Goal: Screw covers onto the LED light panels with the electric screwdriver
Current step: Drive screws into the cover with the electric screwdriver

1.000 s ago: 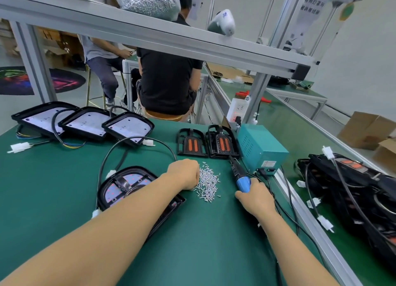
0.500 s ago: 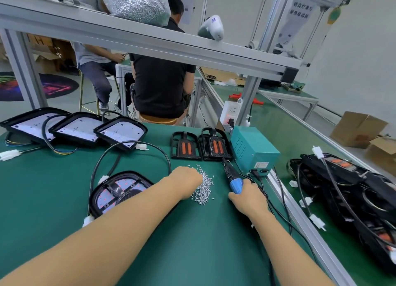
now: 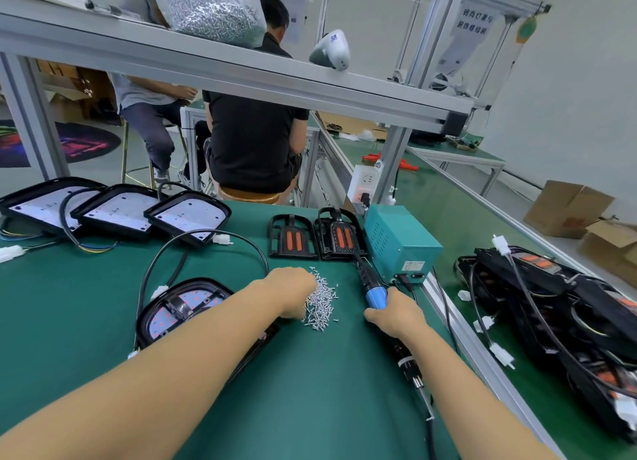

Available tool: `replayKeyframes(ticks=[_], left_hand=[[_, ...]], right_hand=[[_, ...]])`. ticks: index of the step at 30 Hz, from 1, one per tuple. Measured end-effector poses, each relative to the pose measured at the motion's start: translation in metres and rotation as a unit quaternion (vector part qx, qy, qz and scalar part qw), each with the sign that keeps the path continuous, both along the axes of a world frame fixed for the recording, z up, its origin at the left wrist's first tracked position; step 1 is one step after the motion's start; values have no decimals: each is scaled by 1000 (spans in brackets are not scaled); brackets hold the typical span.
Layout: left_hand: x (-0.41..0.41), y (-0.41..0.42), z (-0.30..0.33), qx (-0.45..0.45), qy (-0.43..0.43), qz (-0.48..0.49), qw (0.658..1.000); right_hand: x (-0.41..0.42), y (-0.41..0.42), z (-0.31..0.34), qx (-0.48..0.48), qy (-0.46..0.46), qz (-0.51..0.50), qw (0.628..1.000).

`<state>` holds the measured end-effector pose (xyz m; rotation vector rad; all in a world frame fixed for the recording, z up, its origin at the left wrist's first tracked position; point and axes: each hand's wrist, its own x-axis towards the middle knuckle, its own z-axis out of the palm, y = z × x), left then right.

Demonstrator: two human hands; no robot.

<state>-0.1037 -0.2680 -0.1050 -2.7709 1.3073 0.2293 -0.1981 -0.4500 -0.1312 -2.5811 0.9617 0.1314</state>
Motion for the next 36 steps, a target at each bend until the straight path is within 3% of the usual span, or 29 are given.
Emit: replayKeyframes(ticks=[2,5,8,12,16,18,22,26,29,36], left_hand=[[4,5,5,-108,91,43,989],[8,16,14,-282,241,108,923],[4,28,19,-434,338,165,819],[-4,51,25,-562,453,198,663],[-19,84,30,-640,528,204,520],[-28,98,29,-654,555,207,470],[-44,117,23,-665,583,214,415],[-56,127,18,-676,583,213,397],[-64,128,17,-688,576,208,390],[-74,130,16,-702,576,197,369]], right_hand=[[-2,-5,2,98,-59,-29,993],[-6,-5,18,300,-189,-96,930],[-10,1,43,440,-277,-127,845],[-21,16,80,565,-384,-66,727],[-33,41,108,595,-483,-11,642],[-36,57,119,599,-533,5,598],[-38,91,136,610,-620,34,492],[-34,124,148,591,-672,66,442],[-29,142,151,585,-686,69,427],[-24,161,148,569,-690,83,439]])
